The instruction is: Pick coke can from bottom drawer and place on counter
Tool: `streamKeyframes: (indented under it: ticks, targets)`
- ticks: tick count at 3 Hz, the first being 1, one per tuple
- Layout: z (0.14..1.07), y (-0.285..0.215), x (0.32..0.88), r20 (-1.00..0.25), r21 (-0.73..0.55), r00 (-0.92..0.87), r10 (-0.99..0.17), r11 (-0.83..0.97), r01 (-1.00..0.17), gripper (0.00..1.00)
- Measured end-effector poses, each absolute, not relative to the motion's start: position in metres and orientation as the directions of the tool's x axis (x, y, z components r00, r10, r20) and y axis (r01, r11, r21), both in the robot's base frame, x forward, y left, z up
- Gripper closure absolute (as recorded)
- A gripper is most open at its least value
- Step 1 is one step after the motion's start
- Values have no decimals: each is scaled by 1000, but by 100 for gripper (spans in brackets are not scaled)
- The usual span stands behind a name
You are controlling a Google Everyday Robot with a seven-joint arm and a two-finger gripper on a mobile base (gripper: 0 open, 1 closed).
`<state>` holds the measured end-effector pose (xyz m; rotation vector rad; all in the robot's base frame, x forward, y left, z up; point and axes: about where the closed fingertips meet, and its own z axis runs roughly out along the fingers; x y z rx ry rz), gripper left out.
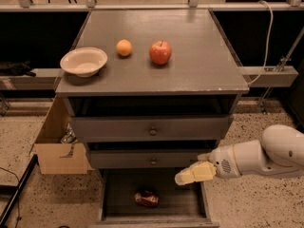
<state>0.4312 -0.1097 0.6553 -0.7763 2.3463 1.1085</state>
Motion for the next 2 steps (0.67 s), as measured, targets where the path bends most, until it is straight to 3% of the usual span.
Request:
streamKeyframes:
  ticks: [2]
  targets:
    - [643, -104, 432, -588, 597, -772, -239, 516, -615, 0]
